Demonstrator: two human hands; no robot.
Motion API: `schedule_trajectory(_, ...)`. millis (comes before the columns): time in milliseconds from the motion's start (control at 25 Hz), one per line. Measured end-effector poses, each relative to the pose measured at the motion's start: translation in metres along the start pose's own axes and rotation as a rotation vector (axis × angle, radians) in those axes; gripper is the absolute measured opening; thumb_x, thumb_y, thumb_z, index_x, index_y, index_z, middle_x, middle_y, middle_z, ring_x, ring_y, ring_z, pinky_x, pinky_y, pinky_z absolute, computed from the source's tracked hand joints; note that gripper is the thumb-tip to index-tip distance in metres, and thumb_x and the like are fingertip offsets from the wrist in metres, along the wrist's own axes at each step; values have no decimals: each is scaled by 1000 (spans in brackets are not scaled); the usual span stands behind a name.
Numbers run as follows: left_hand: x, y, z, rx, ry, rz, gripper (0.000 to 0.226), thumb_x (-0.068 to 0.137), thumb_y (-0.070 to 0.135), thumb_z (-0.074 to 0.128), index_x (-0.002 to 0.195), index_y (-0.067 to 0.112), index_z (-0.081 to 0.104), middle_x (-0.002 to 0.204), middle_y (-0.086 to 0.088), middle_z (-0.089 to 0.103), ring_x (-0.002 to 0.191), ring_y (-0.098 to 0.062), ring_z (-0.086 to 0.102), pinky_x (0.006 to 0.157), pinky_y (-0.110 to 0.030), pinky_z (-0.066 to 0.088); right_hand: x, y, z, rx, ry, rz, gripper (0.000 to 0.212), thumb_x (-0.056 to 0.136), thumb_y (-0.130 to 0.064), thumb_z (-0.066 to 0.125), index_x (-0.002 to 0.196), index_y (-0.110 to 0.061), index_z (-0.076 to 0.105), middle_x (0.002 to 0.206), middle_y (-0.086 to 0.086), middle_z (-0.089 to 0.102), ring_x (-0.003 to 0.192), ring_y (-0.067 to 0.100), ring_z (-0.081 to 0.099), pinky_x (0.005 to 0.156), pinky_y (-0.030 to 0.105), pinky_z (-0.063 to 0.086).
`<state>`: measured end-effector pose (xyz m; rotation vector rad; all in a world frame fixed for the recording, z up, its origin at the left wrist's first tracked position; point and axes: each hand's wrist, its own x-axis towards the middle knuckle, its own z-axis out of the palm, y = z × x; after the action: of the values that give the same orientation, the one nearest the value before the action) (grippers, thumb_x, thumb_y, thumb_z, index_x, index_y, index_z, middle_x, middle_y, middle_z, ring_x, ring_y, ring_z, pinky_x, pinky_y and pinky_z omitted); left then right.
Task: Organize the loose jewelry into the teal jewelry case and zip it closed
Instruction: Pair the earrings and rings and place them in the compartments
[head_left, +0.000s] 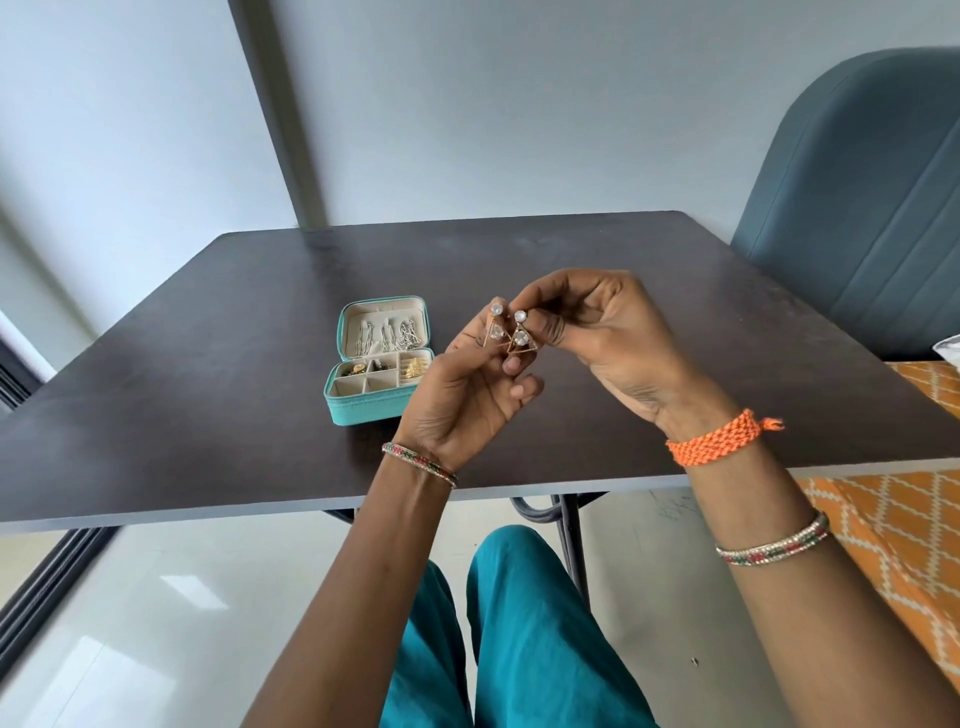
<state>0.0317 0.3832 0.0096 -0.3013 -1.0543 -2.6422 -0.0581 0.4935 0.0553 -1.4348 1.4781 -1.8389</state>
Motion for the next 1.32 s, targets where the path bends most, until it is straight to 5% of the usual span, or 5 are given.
schedule_trajectory(200, -5, -3, -4, -28, 50, 18, 29, 58, 10, 78, 81, 19, 62, 72, 5, 59, 57, -6, 45, 52, -20, 36, -1, 7, 9, 133, -57, 12, 15, 73, -7, 68, 76, -19, 75, 77, -4, 72, 68, 14, 65, 66, 21, 55)
schedule_trajectory(1080, -19, 1, 20, 116, 90, 50, 33, 54, 21, 83, 84, 27, 71, 65, 10, 55, 54, -2, 41, 50, -17, 27, -5, -3, 12, 453, -130, 137, 24, 74, -3, 56, 74, -15, 77, 76, -2, 73, 70, 10, 67, 64, 23, 57)
schedule_trajectory(1320, -31, 9, 19, 213, 307, -35, 28, 80, 3, 54, 81, 26, 71, 62, 9, 50, 47, -2, 35, 43, -15, 22, -7, 8, 11, 416, -113, 205, 17, 77, -5, 59, 81, -13, 73, 81, 2, 71, 76, 11, 66, 69, 23, 56)
